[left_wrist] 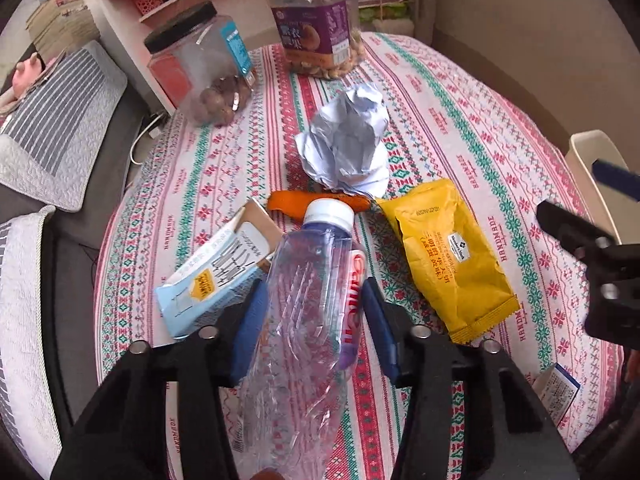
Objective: Collect trash
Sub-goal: 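Grasp the plastic bottle with the left gripper while the right grasps the yellow packet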
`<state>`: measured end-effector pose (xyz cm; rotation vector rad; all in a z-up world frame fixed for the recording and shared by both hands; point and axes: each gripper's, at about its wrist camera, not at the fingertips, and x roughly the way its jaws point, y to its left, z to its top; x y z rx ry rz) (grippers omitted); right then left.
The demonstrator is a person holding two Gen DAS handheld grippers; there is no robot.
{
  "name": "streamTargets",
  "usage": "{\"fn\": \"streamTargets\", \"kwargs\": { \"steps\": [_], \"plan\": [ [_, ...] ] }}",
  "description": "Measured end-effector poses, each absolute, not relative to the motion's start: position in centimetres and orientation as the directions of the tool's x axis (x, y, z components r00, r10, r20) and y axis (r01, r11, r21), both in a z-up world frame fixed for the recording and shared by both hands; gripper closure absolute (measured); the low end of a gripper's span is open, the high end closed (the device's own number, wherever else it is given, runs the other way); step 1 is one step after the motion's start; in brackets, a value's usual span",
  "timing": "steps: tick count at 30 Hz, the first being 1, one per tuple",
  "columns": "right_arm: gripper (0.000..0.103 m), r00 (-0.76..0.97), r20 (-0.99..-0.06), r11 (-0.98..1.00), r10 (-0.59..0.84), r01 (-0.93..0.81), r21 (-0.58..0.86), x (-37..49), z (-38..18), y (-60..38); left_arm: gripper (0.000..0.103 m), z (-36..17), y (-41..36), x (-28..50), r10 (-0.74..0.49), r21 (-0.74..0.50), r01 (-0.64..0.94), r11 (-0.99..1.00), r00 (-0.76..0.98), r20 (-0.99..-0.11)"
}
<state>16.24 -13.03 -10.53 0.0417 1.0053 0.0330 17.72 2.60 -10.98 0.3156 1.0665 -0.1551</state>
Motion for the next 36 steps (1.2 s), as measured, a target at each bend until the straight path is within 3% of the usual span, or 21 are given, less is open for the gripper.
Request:
{"fn": "streamTargets", "kwargs": {
  "steps": [1, 6, 8, 9, 10, 16, 17, 18, 19, 20, 21, 22, 27, 34, 35, 36],
  "plan": [
    [0.007, 0.515, -0.855, 0.997, 0.067, -0.009, 0.073, 16.6, -11.2, -12.8, 0.102, -10.3, 3.1, 17.9, 0.023, 0.167, 0.256, 0.952, 0.484, -0.875],
    [0.007, 0.441, -0.885, 0.987, 0.148, -0.012, 0.159, 17.7, -13.9, -11.5, 0.1, -8.2, 6.0, 18.1, -0.07, 0.035, 0.214, 0.976, 0.462, -0.884],
    [0.007, 0.423, -0.892, 0.985, 0.162, -0.018, 0.171, 17.8, -14.5, -10.8, 0.08, -8.5, 6.5, 18.3, -0.077, 0.015, 0.204, 0.979, 0.436, -0.897],
    [0.007, 0.418, -0.893, 0.984, 0.168, -0.026, 0.174, 17.9, -14.7, -10.5, 0.045, -8.7, 6.5, 18.3, -0.062, 0.029, 0.2, 0.979, 0.431, -0.9],
    [0.007, 0.413, -0.894, 0.984, 0.174, -0.035, 0.175, 18.0, -14.9, -10.1, 0.031, -8.9, 6.4, 18.2, -0.047, 0.043, 0.197, 0.979, 0.433, -0.9],
    [0.007, 0.371, -0.909, 0.982, 0.189, -0.048, 0.185, 19.1, -16.8, -8.6, 0.031, -8.7, 6.7, 18.2, -0.027, 0.054, 0.178, 0.983, 0.425, -0.905],
    [0.012, 0.395, -0.903, 0.985, 0.17, -0.06, 0.159, 19.0, -16.8, -8.2, 0.031, -8.7, 6.9, 18.3, -0.039, 0.038, 0.172, 0.984, 0.419, -0.907],
    [0.022, 0.411, -0.897, 0.987, 0.162, -0.084, 0.14, 19.0, -16.6, -7.7, 0.031, -8.6, 7.0, 18.4, -0.048, 0.023, 0.166, 0.986, 0.413, -0.909],
    [0.045, 0.419, -0.895, 0.987, 0.155, -0.103, 0.122, 18.9, -16.3, -7.5, 0.031, -8.6, 7.1, 18.5, -0.054, 0.012, 0.159, 0.987, 0.408, -0.911],
    [0.076, 0.413, -0.893, 0.982, 0.179, -0.122, 0.141, 19.0, -16.0, -7.4, 0.031, -8.6, 7.2, 18.6, -0.062, 0.0, 0.153, 0.988, 0.403, -0.913],
    [0.089, 0.399, -0.891, 0.975, 0.218, -0.127, 0.181, 19.0, -15.7, -7.6, 0.031, -8.7, 7.2, 18.7, -0.073, -0.014, 0.149, 0.989, 0.396, -0.916],
    [0.093, 0.401, -0.888, 0.974, 0.225, -0.12, 0.192, 19.1, -15.4, -7.9, 0.031, -8.8, 7.1, 18.9, -0.084, -0.028, 0.148, 0.989, 0.385, -0.919],
    [0.096, 0.469, -0.857, 0.977, 0.214, -0.097, 0.191, 18.8, -12.9, -10.0, 0.031, -11.0, 6.0, 19.9, -0.106, -0.07, 0.125, 0.99, 0.313, -0.944],
    [0.096, 0.519, -0.834, 0.982, 0.186, -0.094, 0.161, 17.9, -10.8, -11.6, 0.029, -14.6, 3.5, 21.0, -0.026, 0.01, 0.147, 0.989, 0.246, -0.969],
    [0.096, 0.522, -0.833, 0.982, 0.186, -0.096, 0.16, 17.8, -10.8, -11.6, 0.031, -15.0, 3.4, 21.0, -0.026, 0.01, 0.149, 0.989, 0.237, -0.971],
    [0.096, 0.523, -0.831, 0.982, 0.188, -0.098, 0.161, 17.9, -10.8, -11.7, 0.045, -15.3, 3.3, 21.0, -0.036, 0.0, 0.158, 0.987, 0.226, -0.973]
  ]
}}
